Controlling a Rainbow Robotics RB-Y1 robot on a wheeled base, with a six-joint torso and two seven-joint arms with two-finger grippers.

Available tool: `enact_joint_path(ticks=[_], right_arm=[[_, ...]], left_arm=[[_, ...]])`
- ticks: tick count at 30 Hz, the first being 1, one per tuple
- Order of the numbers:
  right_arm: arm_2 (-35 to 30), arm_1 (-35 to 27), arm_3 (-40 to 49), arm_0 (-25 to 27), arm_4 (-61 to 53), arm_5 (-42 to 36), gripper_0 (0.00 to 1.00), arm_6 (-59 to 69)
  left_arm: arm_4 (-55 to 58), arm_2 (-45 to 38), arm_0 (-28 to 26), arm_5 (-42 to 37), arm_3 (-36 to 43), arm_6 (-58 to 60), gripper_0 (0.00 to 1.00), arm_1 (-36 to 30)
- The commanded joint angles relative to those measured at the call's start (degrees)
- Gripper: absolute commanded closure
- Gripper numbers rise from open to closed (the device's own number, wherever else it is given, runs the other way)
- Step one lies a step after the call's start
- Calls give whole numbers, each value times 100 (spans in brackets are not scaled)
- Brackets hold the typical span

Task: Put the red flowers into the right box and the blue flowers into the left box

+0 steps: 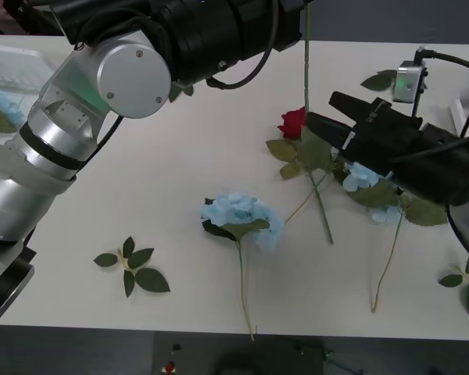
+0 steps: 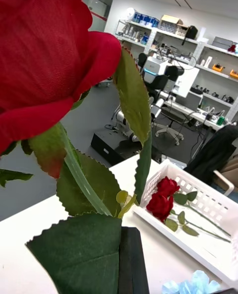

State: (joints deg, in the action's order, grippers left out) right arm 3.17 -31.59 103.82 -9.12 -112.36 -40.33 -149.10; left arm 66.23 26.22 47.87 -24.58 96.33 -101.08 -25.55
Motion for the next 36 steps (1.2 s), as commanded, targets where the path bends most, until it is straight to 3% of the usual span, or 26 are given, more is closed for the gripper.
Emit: enact_joint_path(ticks=[1,5,8,11,14,17,26,27,28,29,30,36], right_arm=[[-89,566,-310,-555,276,-115,6,-172],[-71,883,-583,-960,636,-176,6,-181],[-27,971,-688,-1135,707,-238,15,-181],[52,971,-723,-1232,707,-247,42,-181],[105,979,-723,-1267,654,-256,76,-172],[158,979,-776,-1329,654,-256,96,-154],[201,1111,-1242,-1672,636,-335,100,-163],[201,1120,-1277,-1698,636,-326,100,-172],[201,1120,-1303,-1716,636,-335,100,-163],[201,1120,-1312,-1733,636,-335,100,-154],[201,1120,-1330,-1751,636,-335,100,-145],[201,1076,-1339,-1759,636,-335,100,-128]], left_arm=[[13,6,161,49,166,379,100,41],[13,6,161,49,166,379,100,41],[13,6,161,49,166,379,100,41],[13,6,161,49,166,379,100,41],[13,6,161,49,166,379,100,41],[13,6,161,49,166,379,100,41],[13,6,161,49,166,379,100,41],[13,6,161,49,166,379,89,41],[13,6,161,49,166,379,34,41],[13,6,161,49,166,379,13,41],[13,6,161,49,166,379,0,41],[13,6,161,49,166,379,0,41]])
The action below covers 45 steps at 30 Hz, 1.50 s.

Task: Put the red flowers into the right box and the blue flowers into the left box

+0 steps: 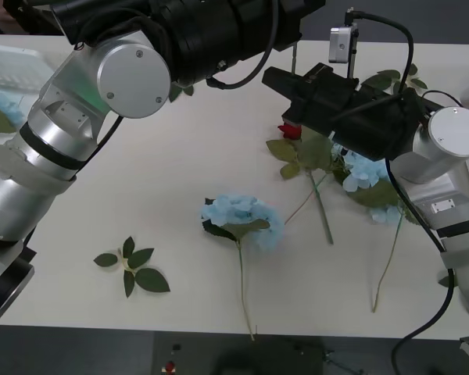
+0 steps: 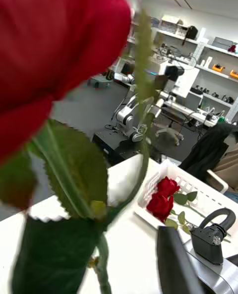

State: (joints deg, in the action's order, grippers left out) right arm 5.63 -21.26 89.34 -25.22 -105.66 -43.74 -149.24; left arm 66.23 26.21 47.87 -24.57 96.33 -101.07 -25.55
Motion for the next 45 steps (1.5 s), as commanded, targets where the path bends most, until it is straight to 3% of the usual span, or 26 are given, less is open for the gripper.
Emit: enact_joint_path(ticks=[1,10,15,18,20,22,25,27,30,36,41,45], right_arm=[[-44,34,110,-150,-34,6,100,-114],[-62,-37,110,-150,-34,-38,100,-96],[-79,-116,101,-150,-34,-38,100,-52],[-114,-309,57,-150,-34,-30,100,194],[-106,-590,-30,-159,-43,-47,100,598],[-106,-995,-154,-159,-104,-100,100,1038],[-106,-1671,-382,-159,-157,-240,100,1512],[-106,-2330,-690,-185,-236,-434,100,1837],[-106,-3139,-1050,-211,-280,-961,100,2171],[-106,-4413,-1656,-203,204,-1787,100,2866],[-106,-5038,-2254,-211,889,-2192,100,3419],[-106,-5169,-2852,-211,1706,-1990,100,3419]], left_arm=[[13,7,161,49,166,378,0,41],[13,7,161,49,166,378,0,41],[206,103,-59,287,-45,439,0,-276],[1102,68,12,234,8,650,0,-829],[2069,-125,55,-241,140,641,0,-1304],[2992,-521,-24,-1225,316,650,0,-1752],[3458,-1083,-454,-2482,694,650,0,-2227],[3555,-1391,-1184,-2930,1256,676,0,-2534],[3396,-1567,-2309,-2948,1968,659,0,-2596],[2201,-1435,-3856,-2957,3155,668,0,-2596],[1322,-995,-4445,-2957,3568,923,0,-2517],[162,-398,-4374,-2957,3471,1643,0,-2332]])
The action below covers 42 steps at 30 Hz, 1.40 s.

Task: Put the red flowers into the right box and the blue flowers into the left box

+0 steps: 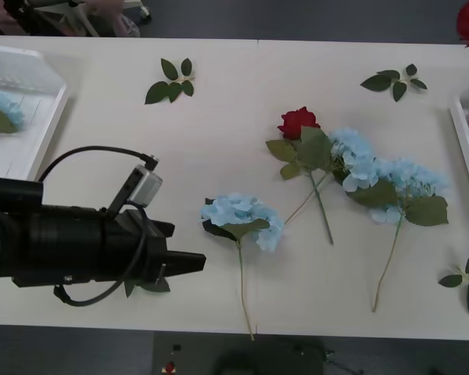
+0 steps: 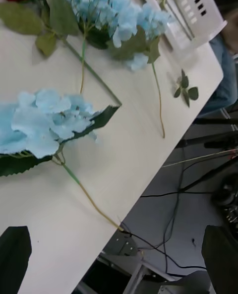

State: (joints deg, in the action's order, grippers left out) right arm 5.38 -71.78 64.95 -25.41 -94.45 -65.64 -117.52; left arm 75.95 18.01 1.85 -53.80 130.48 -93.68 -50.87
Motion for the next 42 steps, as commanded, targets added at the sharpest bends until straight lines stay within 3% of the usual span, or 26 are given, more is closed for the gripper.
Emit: enact_joint_path(ticks=[1,8,21,22,23,24,26,29,32,34,36,38,40,41,42], right_arm=[[-81,-117,-606,-192,831,306,100,229],[-81,120,-1432,-184,1842,1220,100,247],[-81,727,-2346,-192,2818,2521,100,247],[-72,780,-2364,-192,2835,2582,95,247],[-72,780,-2364,-192,2862,2626,74,247],[-72,797,-2364,-192,2871,2635,64,238],[-64,797,-2364,-192,2897,2670,33,221],[-37,797,-2285,-192,2914,2670,18,194],[-20,797,-2179,-192,2853,2608,12,141],[-20,788,-1986,-192,2791,2389,11,133],[-20,727,-1599,-175,2493,1993,10,159],[-20,630,-1292,-157,2088,1624,9,141],[-20,551,-896,-122,1684,1202,9,194],[-20,489,-606,-43,1403,974,9,247],[-20,419,-290,62,1139,798,9,396]], left_arm=[[-1223,703,360,-43,-14,1168,0,253],[-2866,1670,896,-34,-656,2178,0,763],[-4027,3200,2601,-43,-2783,3075,0,1712],[-4035,3279,2689,-34,-2923,3092,0,1791],[-4035,3349,2759,-34,-3038,3119,0,1861],[-4035,3367,2794,-34,-3082,3128,0,1888],[-4053,3446,2856,-43,-3249,3145,0,2028],[-4167,3525,2900,-34,-3495,3163,0,2274],[-4334,3604,2979,-34,-3785,3180,0,2529],[-4449,3604,2996,-34,-3934,3189,12,2652],[-4642,3604,3023,-34,-4119,3180,38,2793],[-4774,3613,3023,-43,-4233,3180,52,2890],[-4826,3630,3040,-34,-4312,3189,75,2942],[-4826,3639,3040,-43,-4321,3189,93,2942],[-4835,3630,3040,-43,-4321,3198,100,2934]])
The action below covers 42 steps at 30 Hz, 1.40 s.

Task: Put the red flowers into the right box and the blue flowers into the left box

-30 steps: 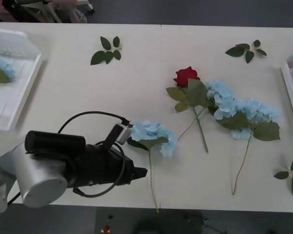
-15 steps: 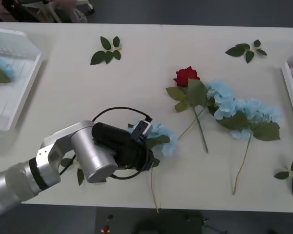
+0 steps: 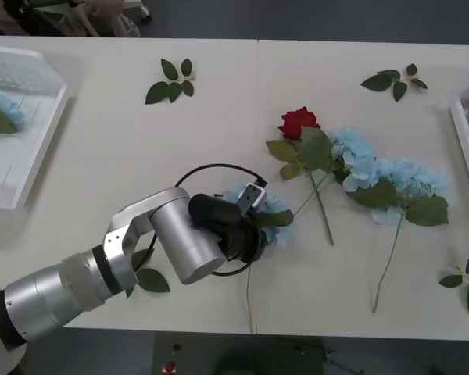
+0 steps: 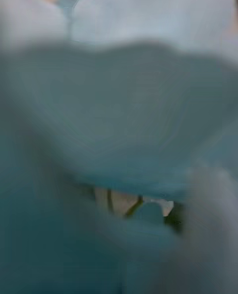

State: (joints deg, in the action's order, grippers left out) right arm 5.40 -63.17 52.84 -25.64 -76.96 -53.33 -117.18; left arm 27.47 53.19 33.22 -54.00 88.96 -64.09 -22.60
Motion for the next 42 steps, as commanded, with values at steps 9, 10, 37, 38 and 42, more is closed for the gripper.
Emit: enact_joint_path(ticks=[9,10,37,38,42], right_arm=[[-584,-943,3804,1835,-1761,-450,9,3096],[-680,-934,3980,1984,-1725,-442,9,3280],[1833,121,5878,1035,2898,-1241,9,7798],[1877,112,5887,1035,2950,-1215,9,7842],[1983,103,5817,1035,3108,-1162,9,8009]], left_arm=[[488,-432,202,-744,1229,353,100,-1150],[576,-520,246,-893,1431,362,100,-1334],[198,-3798,-307,-1368,-1241,-4489,33,-4727],[198,-3745,-299,-1245,-1303,-4489,25,-4736],[277,-3622,-272,-858,-1347,-4489,11,-4841]])
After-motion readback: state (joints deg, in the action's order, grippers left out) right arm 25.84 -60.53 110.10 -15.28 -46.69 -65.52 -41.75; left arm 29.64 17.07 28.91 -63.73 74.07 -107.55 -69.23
